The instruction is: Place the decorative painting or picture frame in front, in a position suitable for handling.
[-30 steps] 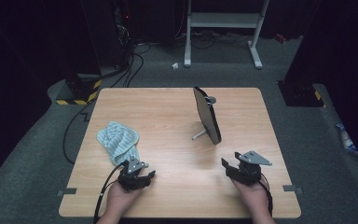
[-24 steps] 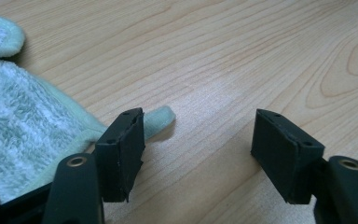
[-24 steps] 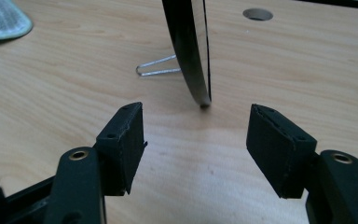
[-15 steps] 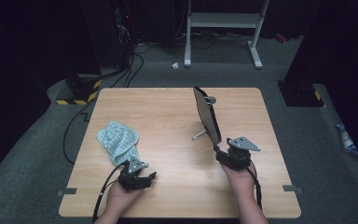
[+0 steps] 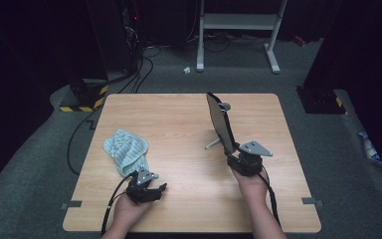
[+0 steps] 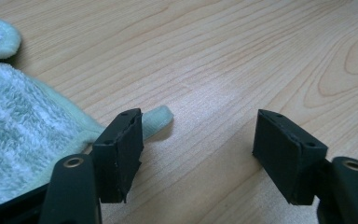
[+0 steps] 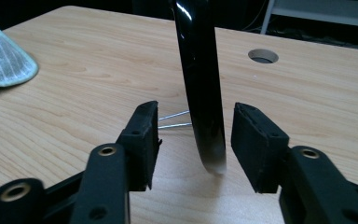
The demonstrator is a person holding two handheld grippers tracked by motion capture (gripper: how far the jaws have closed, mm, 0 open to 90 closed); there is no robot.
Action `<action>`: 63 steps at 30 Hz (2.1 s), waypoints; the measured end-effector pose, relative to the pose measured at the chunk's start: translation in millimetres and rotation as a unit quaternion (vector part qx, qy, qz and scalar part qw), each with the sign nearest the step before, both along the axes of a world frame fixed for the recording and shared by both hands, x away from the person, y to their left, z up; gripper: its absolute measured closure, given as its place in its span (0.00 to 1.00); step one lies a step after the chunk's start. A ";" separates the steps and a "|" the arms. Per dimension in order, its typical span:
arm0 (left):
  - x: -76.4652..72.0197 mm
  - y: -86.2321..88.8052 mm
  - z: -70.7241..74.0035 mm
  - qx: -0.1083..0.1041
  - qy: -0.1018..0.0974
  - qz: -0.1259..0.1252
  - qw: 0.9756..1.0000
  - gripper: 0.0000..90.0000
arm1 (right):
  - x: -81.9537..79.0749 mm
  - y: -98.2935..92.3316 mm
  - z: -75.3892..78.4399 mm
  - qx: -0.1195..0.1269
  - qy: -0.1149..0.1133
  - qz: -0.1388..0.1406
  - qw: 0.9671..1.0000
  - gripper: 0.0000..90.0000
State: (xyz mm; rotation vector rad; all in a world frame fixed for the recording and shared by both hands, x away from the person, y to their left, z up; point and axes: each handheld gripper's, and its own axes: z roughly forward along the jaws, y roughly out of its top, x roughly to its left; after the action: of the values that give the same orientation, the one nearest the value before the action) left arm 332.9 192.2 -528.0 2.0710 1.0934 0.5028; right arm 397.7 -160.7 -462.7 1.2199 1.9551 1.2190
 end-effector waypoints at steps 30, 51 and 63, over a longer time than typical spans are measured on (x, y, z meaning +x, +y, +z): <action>-1.0 0.2 -0.1 -0.001 0.000 -0.001 1.000 0.37 | -22.0 8.3 -3.0 0.022 -0.025 0.011 0.999 0.73; -1.0 0.4 -0.1 -0.001 0.000 -0.002 1.000 0.37 | -42.1 35.8 -10.0 0.026 -0.020 0.051 0.998 0.70; -1.4 0.3 0.0 -0.001 0.000 -0.001 1.000 0.37 | -41.6 42.7 -11.6 0.023 -0.009 0.060 0.998 0.69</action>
State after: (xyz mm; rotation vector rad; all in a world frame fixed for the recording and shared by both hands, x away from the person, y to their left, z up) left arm 331.5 192.5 -528.1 2.0711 1.0911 0.5004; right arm 356.1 -118.0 -474.3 1.1239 2.0236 1.3358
